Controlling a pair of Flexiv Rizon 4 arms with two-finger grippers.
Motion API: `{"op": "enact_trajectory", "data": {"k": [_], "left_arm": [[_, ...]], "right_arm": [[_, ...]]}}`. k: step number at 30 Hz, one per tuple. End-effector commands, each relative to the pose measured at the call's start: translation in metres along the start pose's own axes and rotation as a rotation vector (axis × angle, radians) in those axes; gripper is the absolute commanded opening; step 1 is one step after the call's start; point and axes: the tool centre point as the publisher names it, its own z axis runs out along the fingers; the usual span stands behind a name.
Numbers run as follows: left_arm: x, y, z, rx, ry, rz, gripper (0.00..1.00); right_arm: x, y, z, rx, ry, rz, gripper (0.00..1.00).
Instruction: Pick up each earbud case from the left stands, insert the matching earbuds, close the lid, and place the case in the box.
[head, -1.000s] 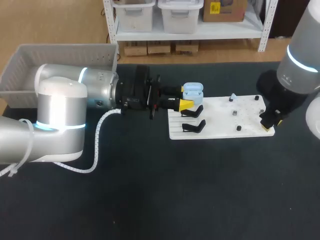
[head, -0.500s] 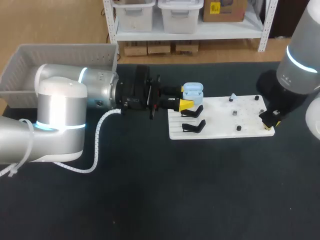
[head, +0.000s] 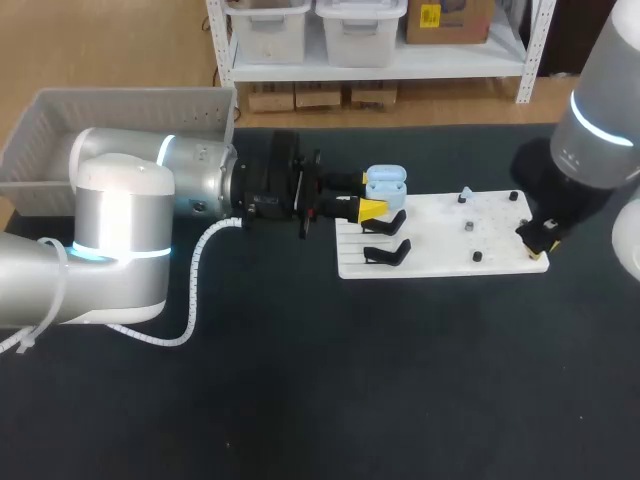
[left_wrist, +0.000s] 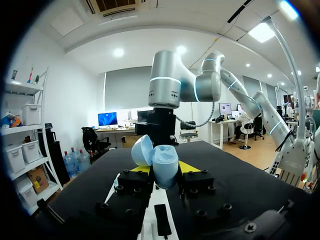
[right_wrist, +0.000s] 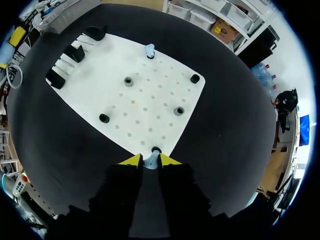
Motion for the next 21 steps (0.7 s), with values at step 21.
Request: {"op": "enact_trajectory", "data": {"k": [21], "left_arm": [[0.001, -0.001, 0.0, -0.006, -0.002, 0.003, 0.0]], "right_arm": [[-0.055, 0.115, -0.161, 0.029, 0.095, 0.22, 0.0]]}}
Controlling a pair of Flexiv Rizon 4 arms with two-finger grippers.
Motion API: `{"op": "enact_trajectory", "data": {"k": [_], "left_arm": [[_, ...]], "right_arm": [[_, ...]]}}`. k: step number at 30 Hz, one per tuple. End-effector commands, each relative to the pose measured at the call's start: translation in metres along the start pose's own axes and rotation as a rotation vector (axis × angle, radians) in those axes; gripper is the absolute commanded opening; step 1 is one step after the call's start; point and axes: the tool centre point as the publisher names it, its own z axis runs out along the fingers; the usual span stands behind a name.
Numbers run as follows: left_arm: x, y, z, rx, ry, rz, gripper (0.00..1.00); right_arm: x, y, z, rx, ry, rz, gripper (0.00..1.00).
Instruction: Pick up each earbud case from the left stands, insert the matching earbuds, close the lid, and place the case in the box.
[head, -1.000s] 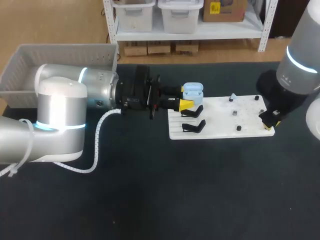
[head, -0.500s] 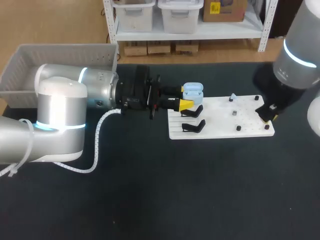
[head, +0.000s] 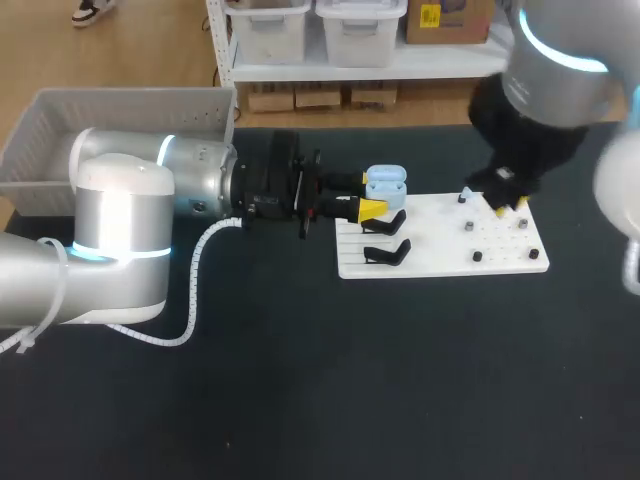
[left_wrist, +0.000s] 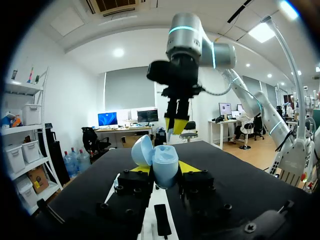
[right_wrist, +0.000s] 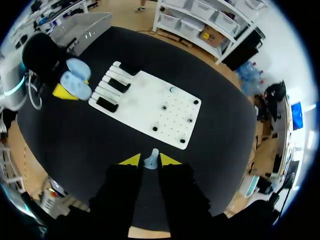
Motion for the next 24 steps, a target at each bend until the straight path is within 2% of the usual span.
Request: {"op": "enact_trajectory", "data": {"k": [1, 3, 7, 24], "left_arm": [[0.001, -0.001, 0.0, -0.006, -0.002, 0.003, 0.0], [0.001, -0.001, 0.0, -0.006, -0.002, 0.003, 0.0], [0.001, -0.001, 0.0, -0.006, -0.002, 0.003, 0.0], [0.001, -0.001, 0.0, -0.006, -0.002, 0.003, 0.0]], "right_arm": [[-0.021, 0.032, -0.027, -0.022, 0.118, 0.103, 0.0], [-0.022, 0.044, -0.03, -0.05, 0.127, 0.15, 0.0], [-0.022, 0.066, -0.031, -0.102, 0.09, 0.264, 0.0], [-0.022, 0.066, -0.031, -0.102, 0.09, 0.264, 0.0]]}}
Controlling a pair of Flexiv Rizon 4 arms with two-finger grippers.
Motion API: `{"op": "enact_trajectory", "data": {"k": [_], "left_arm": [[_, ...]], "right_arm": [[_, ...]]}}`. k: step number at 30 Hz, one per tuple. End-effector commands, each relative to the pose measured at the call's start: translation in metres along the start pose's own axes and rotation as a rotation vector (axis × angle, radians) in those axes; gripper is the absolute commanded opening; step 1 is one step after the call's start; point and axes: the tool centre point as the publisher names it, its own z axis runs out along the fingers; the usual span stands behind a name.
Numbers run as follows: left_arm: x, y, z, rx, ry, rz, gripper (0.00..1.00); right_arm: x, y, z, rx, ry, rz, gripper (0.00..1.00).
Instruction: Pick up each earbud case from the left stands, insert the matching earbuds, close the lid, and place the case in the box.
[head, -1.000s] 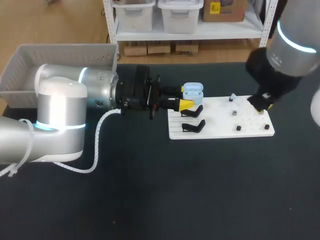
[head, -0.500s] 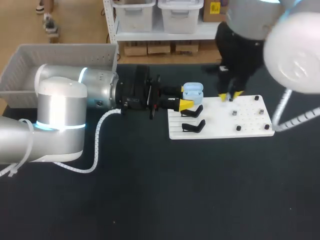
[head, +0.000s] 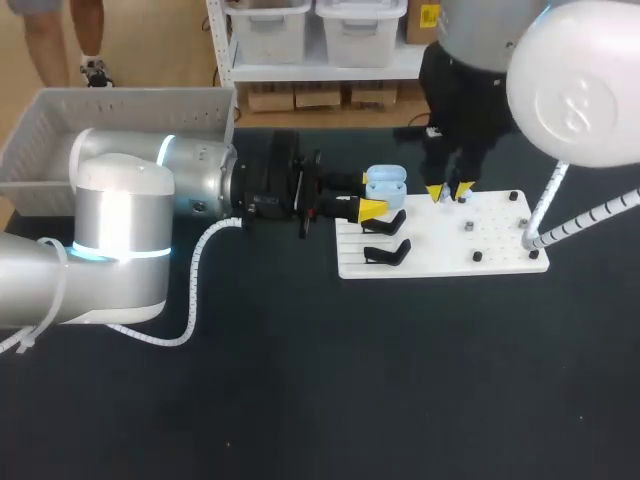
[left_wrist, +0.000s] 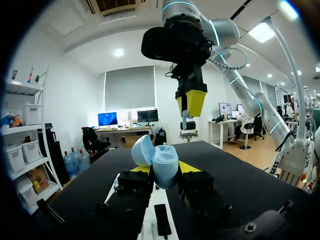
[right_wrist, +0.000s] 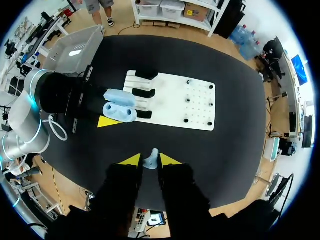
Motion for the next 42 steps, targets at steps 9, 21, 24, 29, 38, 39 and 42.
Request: {"op": "enact_trajectory", "data": {"k": [9, 21, 24, 29, 38, 39, 42], "left_arm": [[0.001, -0.001, 0.0, -0.006, -0.002, 0.003, 0.0], [0.001, -0.001, 0.0, -0.006, -0.002, 0.003, 0.0], [0.001, -0.001, 0.0, -0.006, -0.002, 0.003, 0.0], [0.001, -0.001, 0.0, -0.006, -0.002, 0.003, 0.0], [0.001, -0.001, 0.0, -0.006, -0.002, 0.003, 0.0], [0.001, -0.001, 0.0, -0.006, -0.002, 0.003, 0.0], [0.001, -0.001, 0.0, -0.006, -0.002, 0.003, 0.0]], "right_arm": [[-0.019, 0.014, -0.014, -0.01, -0.053, 0.129, 0.0], [-0.027, 0.041, -0.014, -0.033, -0.066, 0.46, 0.0], [-0.027, 0.042, -0.011, -0.013, -0.061, 0.516, 0.0], [-0.024, 0.043, -0.007, -0.05, -0.055, 0.559, 0.0], [-0.024, 0.043, -0.007, -0.05, -0.055, 0.559, 0.0], [-0.024, 0.043, -0.007, -0.05, -0.055, 0.559, 0.0], [-0.024, 0.043, -0.007, -0.05, -0.055, 0.559, 0.0]]}}
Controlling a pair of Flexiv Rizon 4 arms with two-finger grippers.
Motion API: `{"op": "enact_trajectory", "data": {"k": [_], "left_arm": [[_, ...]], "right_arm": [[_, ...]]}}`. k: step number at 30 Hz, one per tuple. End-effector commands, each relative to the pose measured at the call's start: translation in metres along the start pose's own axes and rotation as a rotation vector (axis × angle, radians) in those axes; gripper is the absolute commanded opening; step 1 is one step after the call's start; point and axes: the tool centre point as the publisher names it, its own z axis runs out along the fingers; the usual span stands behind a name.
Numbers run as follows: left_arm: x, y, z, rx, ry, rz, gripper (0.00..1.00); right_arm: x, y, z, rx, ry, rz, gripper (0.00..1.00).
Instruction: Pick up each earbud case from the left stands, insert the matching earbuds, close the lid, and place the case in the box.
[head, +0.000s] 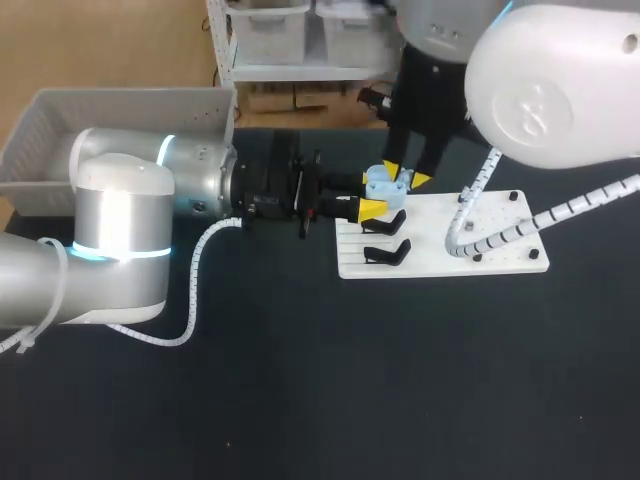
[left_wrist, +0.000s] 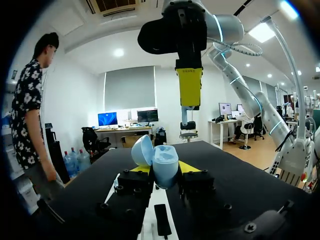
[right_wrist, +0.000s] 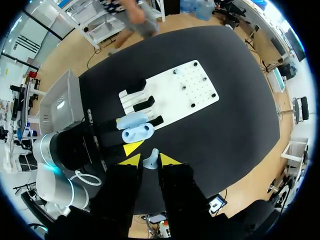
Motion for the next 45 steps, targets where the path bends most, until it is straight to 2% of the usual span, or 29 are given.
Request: {"op": "enact_trajectory", "data": {"k": [1, 8, 19, 26, 45], "left_arm": [[0.001, -0.001, 0.0, -0.006, -0.002, 0.003, 0.0], [0.001, -0.001, 0.0, -0.006, -0.002, 0.003, 0.0], [0.001, -0.001, 0.0, -0.006, -0.002, 0.003, 0.0], [0.001, -0.001, 0.0, -0.006, -0.002, 0.003, 0.0], [0.001, -0.001, 0.0, -0.006, -0.002, 0.003, 0.0]], "right_arm": [[0.001, -0.001, 0.0, -0.003, -0.004, 0.001, 0.0], [0.002, 0.019, 0.005, 0.029, -0.068, 0.049, 0.0], [-0.004, 0.021, 0.011, 0.034, -0.104, 0.156, 0.0], [-0.011, 0.019, 0.014, 0.038, -0.099, 0.195, 0.0], [-0.023, 0.024, 0.026, 0.043, -0.074, 0.2, 0.0]]}}
